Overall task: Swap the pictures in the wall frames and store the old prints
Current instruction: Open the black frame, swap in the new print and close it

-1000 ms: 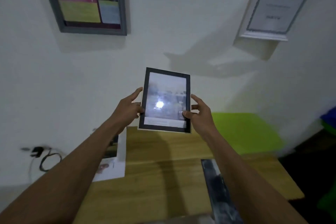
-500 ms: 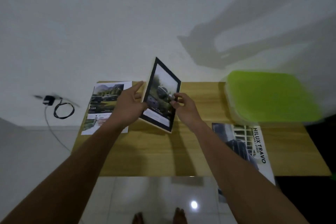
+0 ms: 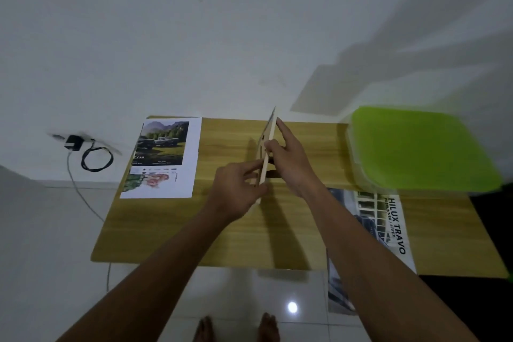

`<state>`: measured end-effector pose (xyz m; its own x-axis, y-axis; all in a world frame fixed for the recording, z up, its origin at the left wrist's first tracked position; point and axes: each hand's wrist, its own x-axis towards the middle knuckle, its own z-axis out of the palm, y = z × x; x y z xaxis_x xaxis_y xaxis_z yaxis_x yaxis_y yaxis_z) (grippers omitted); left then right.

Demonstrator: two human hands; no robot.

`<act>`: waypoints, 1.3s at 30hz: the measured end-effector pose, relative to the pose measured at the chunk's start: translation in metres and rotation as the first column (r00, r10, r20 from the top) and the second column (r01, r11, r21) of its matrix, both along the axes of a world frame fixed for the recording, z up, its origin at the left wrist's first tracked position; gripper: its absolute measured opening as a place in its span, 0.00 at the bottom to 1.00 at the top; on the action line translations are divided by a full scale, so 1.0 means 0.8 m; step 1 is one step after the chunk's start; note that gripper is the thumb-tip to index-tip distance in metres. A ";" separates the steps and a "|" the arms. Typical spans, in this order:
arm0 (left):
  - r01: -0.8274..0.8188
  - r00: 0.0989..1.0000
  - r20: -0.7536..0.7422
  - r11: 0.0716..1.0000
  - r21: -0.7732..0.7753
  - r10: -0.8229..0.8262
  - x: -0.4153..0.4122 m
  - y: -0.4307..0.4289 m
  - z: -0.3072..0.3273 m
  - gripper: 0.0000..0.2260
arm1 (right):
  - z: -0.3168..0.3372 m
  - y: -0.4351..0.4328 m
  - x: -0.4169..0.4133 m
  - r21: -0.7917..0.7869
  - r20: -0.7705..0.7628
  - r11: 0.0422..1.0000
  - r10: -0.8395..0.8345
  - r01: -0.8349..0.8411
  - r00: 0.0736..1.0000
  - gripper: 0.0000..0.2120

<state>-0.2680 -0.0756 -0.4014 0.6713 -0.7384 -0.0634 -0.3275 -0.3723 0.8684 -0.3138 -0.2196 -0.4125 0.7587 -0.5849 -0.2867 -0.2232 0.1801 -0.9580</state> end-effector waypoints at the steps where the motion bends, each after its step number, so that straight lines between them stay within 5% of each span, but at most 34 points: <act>1: -0.002 1.000 0.017 1.000 0.007 0.002 -0.004 -0.003 -0.005 0.26 | -0.003 -0.002 -0.003 -0.018 -0.007 1.000 -0.014 0.014 1.000 0.29; 8: -0.225 0.966 0.158 0.968 0.115 0.206 0.021 0.003 -0.053 0.29 | -0.040 -0.020 -0.040 0.011 -0.037 0.993 -0.116 0.116 0.993 0.25; 12: -0.113 0.942 -0.281 0.961 0.252 0.185 0.053 0.010 -0.068 0.36 | -0.058 -0.021 -0.048 0.127 -0.061 0.981 -0.138 0.144 0.989 0.26; 14: -0.080 0.924 -0.347 0.968 0.236 0.161 0.063 0.011 -0.077 0.36 | -0.066 -0.023 -0.048 0.142 -0.078 0.979 -0.138 0.148 0.987 0.27; 23: -0.049 0.990 -0.114 0.960 0.276 0.084 0.085 0.019 -0.123 0.37 | -0.098 -0.032 -0.042 -0.129 -0.333 0.983 0.081 -0.131 0.940 0.34; 30: -0.073 0.997 0.026 0.900 0.431 0.069 0.096 0.007 -0.161 0.40 | -0.145 -0.037 -0.034 -0.246 -0.449 0.955 0.039 -0.165 0.893 0.33; 39: -0.054 0.993 0.118 0.829 0.556 -0.015 0.103 -0.008 -0.184 0.36 | -0.171 -0.032 -0.017 -0.518 -0.566 0.821 -0.116 -0.242 0.816 0.06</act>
<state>-0.1859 -0.0820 -0.5483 0.7129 -0.5869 -0.3838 -0.3972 -0.7890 0.4687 -0.3274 -0.2450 -0.5489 0.6105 -0.7287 -0.3103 -0.7281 -0.3622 -0.5819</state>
